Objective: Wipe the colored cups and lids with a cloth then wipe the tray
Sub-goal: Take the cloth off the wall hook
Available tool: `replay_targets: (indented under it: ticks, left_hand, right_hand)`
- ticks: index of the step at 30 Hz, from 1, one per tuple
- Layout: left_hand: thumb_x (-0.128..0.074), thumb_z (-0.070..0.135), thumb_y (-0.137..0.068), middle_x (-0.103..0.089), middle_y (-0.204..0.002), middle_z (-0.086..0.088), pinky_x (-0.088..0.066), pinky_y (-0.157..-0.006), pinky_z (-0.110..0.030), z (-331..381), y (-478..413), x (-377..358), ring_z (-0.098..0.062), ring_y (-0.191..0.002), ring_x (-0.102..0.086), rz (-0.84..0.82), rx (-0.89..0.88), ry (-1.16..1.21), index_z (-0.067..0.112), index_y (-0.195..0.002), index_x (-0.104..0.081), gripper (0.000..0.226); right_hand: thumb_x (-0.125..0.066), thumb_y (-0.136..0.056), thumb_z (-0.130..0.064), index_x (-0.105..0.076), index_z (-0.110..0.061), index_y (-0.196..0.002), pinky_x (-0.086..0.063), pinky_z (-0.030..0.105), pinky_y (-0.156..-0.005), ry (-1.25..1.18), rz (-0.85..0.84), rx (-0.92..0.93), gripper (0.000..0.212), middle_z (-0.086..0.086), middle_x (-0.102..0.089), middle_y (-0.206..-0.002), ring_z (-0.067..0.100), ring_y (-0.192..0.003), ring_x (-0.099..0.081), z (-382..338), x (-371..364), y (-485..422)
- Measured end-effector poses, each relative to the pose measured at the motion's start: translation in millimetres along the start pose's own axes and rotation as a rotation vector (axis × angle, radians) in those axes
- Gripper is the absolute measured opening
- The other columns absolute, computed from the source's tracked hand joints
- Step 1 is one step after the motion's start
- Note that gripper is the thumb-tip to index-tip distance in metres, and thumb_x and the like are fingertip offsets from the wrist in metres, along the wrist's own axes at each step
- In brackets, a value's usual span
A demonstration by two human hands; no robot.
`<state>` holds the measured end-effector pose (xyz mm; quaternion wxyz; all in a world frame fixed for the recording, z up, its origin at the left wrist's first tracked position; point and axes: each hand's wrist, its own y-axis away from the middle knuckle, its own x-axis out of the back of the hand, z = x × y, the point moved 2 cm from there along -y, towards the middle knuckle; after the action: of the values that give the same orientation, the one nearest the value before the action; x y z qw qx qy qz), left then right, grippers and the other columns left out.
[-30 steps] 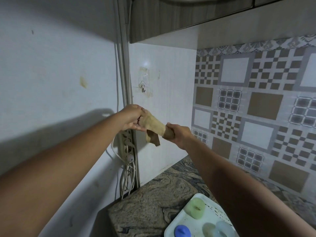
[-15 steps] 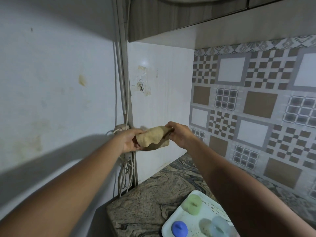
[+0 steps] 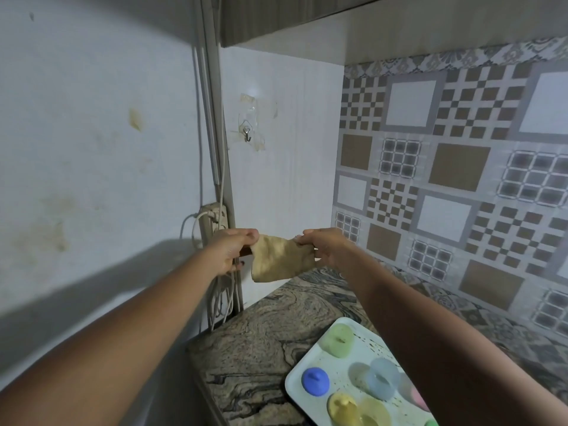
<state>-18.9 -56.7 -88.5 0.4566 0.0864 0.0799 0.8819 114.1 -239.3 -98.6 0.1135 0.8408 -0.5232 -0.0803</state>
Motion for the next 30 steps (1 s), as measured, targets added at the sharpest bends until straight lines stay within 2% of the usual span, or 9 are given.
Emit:
replay_targets:
  ticks: [5, 8, 11, 13, 16, 20, 24, 27, 30]
  left_hand:
    - [-0.077, 0.010, -0.085, -0.072, -0.109, -0.005, -0.059, -0.086, -0.036, -13.6, -2.0, 2.1, -0.016, -0.095, -0.069, -0.009, -0.128, -0.157, 0.022, -0.105, -0.076, 0.023]
    - [-0.076, 0.006, -0.086, -0.067, -0.106, -0.008, -0.058, -0.091, -0.040, -22.7, -4.1, 0.7, -0.016, -0.090, -0.065, -0.053, -0.155, -0.242, 0.028, -0.099, -0.077, 0.025]
    - [-0.073, 0.005, -0.088, -0.059, -0.105, -0.005, -0.057, -0.071, -0.016, -27.6, -1.7, -6.0, -0.003, -0.085, -0.060, -0.087, -0.215, -0.318, 0.027, -0.103, -0.076, 0.028]
    - [-0.071, 0.002, -0.089, -0.061, -0.114, -0.001, -0.051, -0.066, -0.012, -30.9, -0.4, -12.0, -0.002, -0.094, -0.062, -0.129, -0.218, -0.332, 0.026, -0.107, -0.075, 0.031]
    - [-0.071, 0.001, -0.088, -0.071, -0.113, -0.005, -0.048, -0.059, -0.019, -36.5, -0.4, -17.0, -0.011, -0.072, -0.059, -0.150, -0.245, -0.391, 0.032, -0.095, -0.076, 0.032]
    - [-0.076, 0.005, -0.085, -0.075, -0.104, -0.007, -0.056, -0.076, -0.034, -43.2, 1.3, -28.5, -0.019, -0.080, -0.060, -0.140, -0.256, -0.443, 0.025, -0.098, -0.077, 0.023]
    - [-0.090, 0.013, -0.070, -0.073, -0.108, -0.002, -0.057, -0.092, -0.031, -48.5, 4.1, -48.2, -0.015, -0.100, -0.068, -0.123, -0.368, -0.513, 0.018, -0.106, -0.076, 0.040]
    - [-0.090, 0.012, -0.070, -0.073, -0.103, 0.001, -0.054, -0.088, -0.024, -51.2, 5.4, -62.2, -0.013, -0.095, -0.068, -0.068, -0.455, -0.527, 0.015, -0.109, -0.076, 0.042]
    - [-0.088, 0.012, -0.073, -0.070, -0.094, 0.002, -0.055, -0.085, -0.027, -51.0, 9.5, -75.9, -0.014, -0.085, -0.066, -0.055, -0.510, -0.575, 0.013, -0.106, -0.077, 0.034]
  right_hand:
    - [-0.069, -0.088, 0.011, -0.054, -0.001, -0.134, -0.059, 0.043, -0.076, 0.027, -0.124, -0.076, 0.050, 0.013, -0.071, -0.096, 0.024, -0.086, -0.070, 11.1, 14.8, 9.6]
    - [-0.058, -0.094, 0.011, -0.040, -0.005, -0.148, -0.059, 0.038, -0.070, 0.071, -0.298, -0.250, 0.059, 0.015, -0.063, -0.099, 0.024, -0.083, -0.065, 22.3, 22.6, 17.7]
    - [-0.054, -0.095, 0.011, -0.048, -0.011, -0.140, -0.062, 0.035, -0.064, 0.101, -0.385, -0.309, 0.050, 0.012, -0.070, -0.100, 0.022, -0.077, -0.071, 36.9, 34.2, 19.8]
    - [-0.052, -0.096, 0.013, -0.055, -0.011, -0.125, -0.061, 0.039, -0.073, 0.079, -0.406, -0.287, 0.038, 0.009, -0.074, -0.099, 0.020, -0.077, -0.074, 45.0, 39.6, 20.7]
    - [-0.056, -0.093, 0.016, -0.060, -0.013, -0.120, -0.057, 0.044, -0.089, 0.006, -0.299, -0.120, 0.040, 0.007, -0.073, -0.113, 0.025, -0.100, -0.070, 49.8, 48.0, 20.6]
    - [-0.058, -0.089, 0.018, -0.070, -0.011, -0.109, -0.052, 0.029, -0.070, 0.042, -0.053, 0.129, 0.037, 0.009, -0.076, -0.112, 0.020, -0.093, -0.066, 52.6, 61.0, 21.6]
    - [-0.066, -0.083, 0.012, -0.073, -0.004, -0.116, -0.059, 0.026, -0.091, 0.422, 0.022, 0.388, 0.037, 0.007, -0.076, -0.111, 0.014, -0.101, -0.071, 51.8, 70.0, 33.0]
    - [-0.072, -0.075, 0.005, -0.075, -0.012, -0.121, -0.056, 0.020, -0.089, 0.748, 0.097, 0.520, 0.049, 0.000, -0.074, -0.114, 0.010, -0.101, -0.068, 53.3, 73.9, 38.5]
    - [-0.073, -0.077, 0.003, -0.077, -0.011, -0.116, -0.051, 0.007, -0.076, 0.885, 0.170, 0.634, 0.041, 0.005, -0.078, -0.108, 0.008, -0.089, -0.066, 58.1, 79.1, 39.9]
